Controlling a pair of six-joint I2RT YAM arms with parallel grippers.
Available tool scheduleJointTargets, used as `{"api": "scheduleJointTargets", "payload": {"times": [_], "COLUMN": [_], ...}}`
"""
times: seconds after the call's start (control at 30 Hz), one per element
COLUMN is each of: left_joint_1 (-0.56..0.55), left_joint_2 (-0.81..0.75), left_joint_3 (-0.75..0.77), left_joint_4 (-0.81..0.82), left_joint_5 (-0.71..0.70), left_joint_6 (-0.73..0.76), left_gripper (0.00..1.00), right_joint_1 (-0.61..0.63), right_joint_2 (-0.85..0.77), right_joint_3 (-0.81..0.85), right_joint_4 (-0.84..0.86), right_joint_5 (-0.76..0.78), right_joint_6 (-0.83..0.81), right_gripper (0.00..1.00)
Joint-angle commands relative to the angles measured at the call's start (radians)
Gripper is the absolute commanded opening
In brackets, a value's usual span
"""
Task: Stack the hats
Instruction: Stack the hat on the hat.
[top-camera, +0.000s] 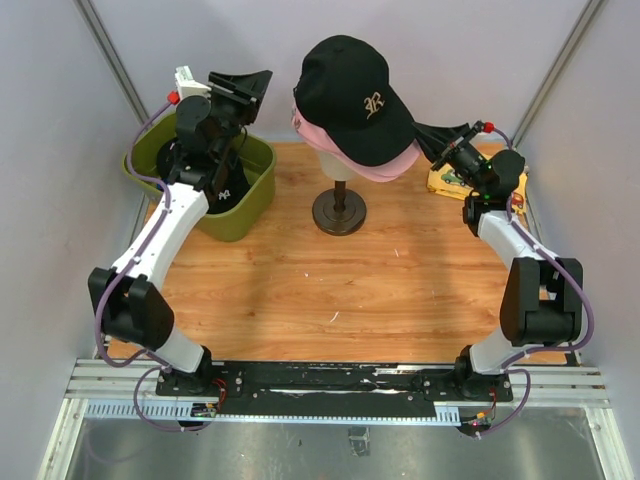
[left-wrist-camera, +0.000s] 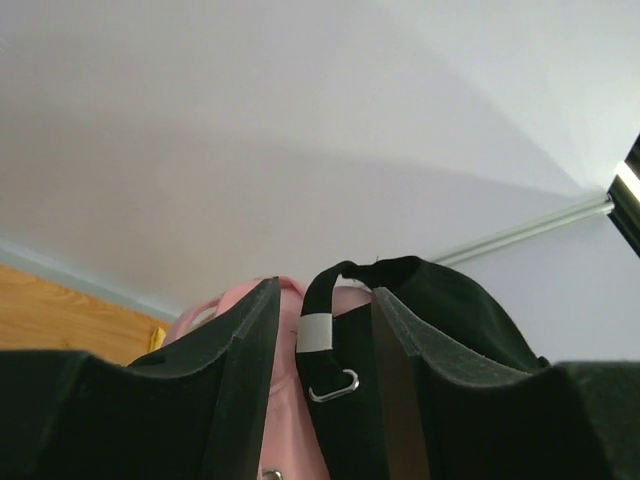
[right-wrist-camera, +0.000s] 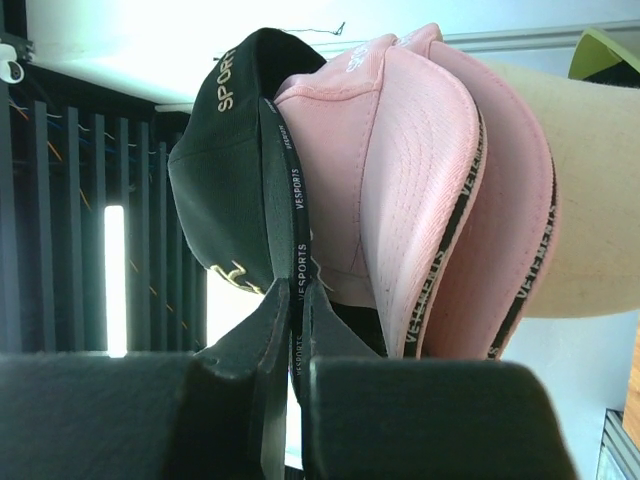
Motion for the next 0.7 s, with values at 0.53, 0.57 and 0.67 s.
{"api": "scheduleJointTargets", "payload": {"times": [0.53, 0.57, 0.67], "left_joint_1": [0.045, 0.046, 0.047], "left_joint_2": [0.209, 0.214, 0.223], "left_joint_3": [0.147, 0.15, 0.161], "left_joint_4": [0.184, 0.186, 0.189], "left_joint_5": [0.411, 0.424, 0.456], "left_joint_6": [-0.018, -0.017, -0.013], "left_gripper": [0.54, 0.54, 0.51], "right_joint_1": [-0.004, -0.003, -0.001], "right_joint_2": [0.061, 0.064, 0.067], "right_joint_3": [0.125, 0.127, 0.131], "right_joint_4": [-0.131, -0.133, -0.139], "right_joint_5": [-0.094, -0.093, -0.092], "right_joint_6": [-0.111, -0.112, -0.116], "right_gripper": [0.01, 0.01, 0.01]}}
